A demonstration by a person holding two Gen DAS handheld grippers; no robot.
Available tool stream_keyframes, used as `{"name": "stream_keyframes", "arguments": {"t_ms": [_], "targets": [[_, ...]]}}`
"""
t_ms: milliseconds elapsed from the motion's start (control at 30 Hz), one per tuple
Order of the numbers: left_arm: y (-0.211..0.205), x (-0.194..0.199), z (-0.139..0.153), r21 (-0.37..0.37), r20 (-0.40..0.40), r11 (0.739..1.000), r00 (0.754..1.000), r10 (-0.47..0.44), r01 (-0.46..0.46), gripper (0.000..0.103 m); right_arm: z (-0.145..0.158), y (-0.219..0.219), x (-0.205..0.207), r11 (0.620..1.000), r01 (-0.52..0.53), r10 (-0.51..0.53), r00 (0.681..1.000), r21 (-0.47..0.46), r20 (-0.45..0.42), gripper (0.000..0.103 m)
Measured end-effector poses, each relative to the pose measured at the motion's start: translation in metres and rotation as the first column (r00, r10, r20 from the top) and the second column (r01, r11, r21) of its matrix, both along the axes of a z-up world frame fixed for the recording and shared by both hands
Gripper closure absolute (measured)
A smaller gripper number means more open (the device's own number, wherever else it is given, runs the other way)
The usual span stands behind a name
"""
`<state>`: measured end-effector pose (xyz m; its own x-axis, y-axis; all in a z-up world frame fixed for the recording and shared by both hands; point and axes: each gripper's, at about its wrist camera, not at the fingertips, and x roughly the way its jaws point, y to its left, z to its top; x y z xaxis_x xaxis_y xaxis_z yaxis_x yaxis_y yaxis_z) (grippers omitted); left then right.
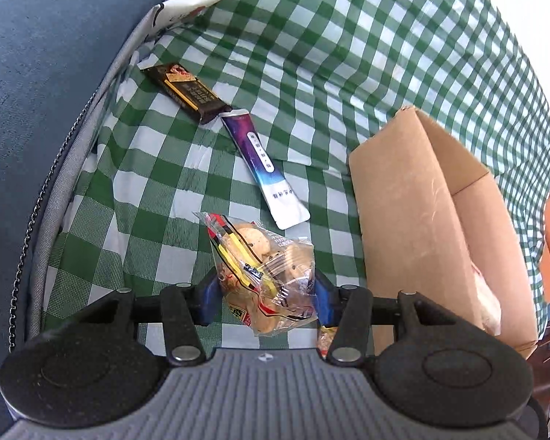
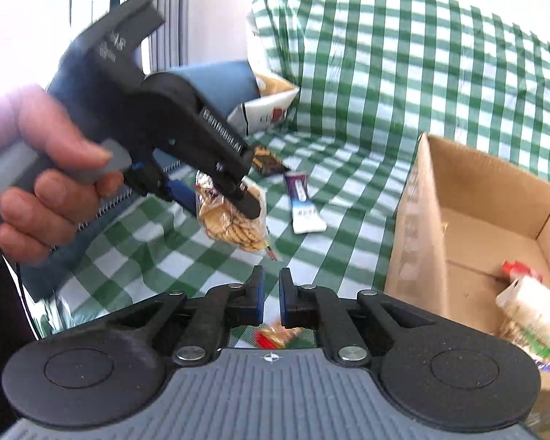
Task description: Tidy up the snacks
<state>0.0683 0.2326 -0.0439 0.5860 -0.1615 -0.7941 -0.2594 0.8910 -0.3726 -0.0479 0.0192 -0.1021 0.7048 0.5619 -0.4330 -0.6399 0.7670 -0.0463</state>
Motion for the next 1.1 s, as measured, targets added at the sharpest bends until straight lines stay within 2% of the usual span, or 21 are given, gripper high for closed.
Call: {"name": "stream_keyframes", "arguments": {"t_ms": [167,267,400,467,633,700,733,833,933,967,1000,1033,1100], "targets": [[-0.001,0.0,0.002,0.007,0.001,1.0,1.0,-0.004,0.004,0.048,-0.012,-0.002,0.003,0.999,-0.014,0.01,0.997,-0.05,-0.076,0.094],[-0.003,-0.001,0.001,0.012,-0.001,1.0,1.0,-0.013,0.013,0.048,-0.02,0.003,0.002,0.997,-0.005,-0.002,0.996,-0.082,-0.086,0.085],[-0.002,0.0,0.0,0.022,-0.003,0.999,1.0,-0.023,0.023,0.048,-0.03,0.015,0.004,0.993,0.031,-0.039,0.997,-0.118,-0.072,0.068],[0.0,-0.001,0.0,0.022,-0.004,1.0,1.0,-0.02,0.02,0.048,-0.033,0.021,0.008,0.99,0.053,-0.062,0.996,-0.128,-0.065,0.063],[0.001,-0.002,0.001,0.026,0.003,0.999,1.0,-0.025,0.024,0.048,-0.044,0.035,0.023,0.976,0.148,-0.163,0.983,-0.157,-0.083,0.052],[0.002,-0.002,0.001,0.027,0.007,0.999,1.0,-0.029,0.029,0.048,-0.049,0.04,0.026,0.963,0.203,-0.219,0.973,-0.179,-0.072,0.039],[0.001,-0.002,0.002,0.027,0.01,0.999,1.0,-0.03,0.03,0.048,-0.051,0.042,0.028,0.959,0.215,-0.232,0.97,-0.186,-0.075,0.038],[0.002,-0.001,0.001,0.027,0.011,0.999,0.999,-0.03,0.03,0.048,-0.059,0.045,0.035,0.951,0.235,-0.259,0.96,-0.202,-0.105,0.038],[0.002,0.001,0.001,0.023,0.013,0.999,1.0,-0.028,0.027,0.048,-0.061,0.043,0.041,0.956,0.241,-0.266,0.953,-0.168,-0.143,0.042],[0.002,0.002,0.001,0.022,0.014,0.999,1.0,-0.027,0.027,0.048,-0.061,0.042,0.043,0.962,0.226,-0.249,0.955,-0.151,-0.158,0.053],[0.001,0.003,0.001,0.022,0.015,0.999,1.0,-0.027,0.027,0.048,-0.06,0.042,0.043,0.968,0.208,-0.23,0.959,-0.14,-0.167,0.072],[0.0,0.004,0.001,0.024,0.015,0.999,1.0,-0.028,0.027,0.048,-0.059,0.043,0.041,0.971,0.195,-0.217,0.962,-0.142,-0.164,0.082],[-0.003,0.005,0.002,0.033,0.02,0.999,0.999,-0.029,0.029,0.048,-0.057,0.044,0.037,0.976,0.17,-0.19,0.97,-0.136,-0.152,0.084]]}}
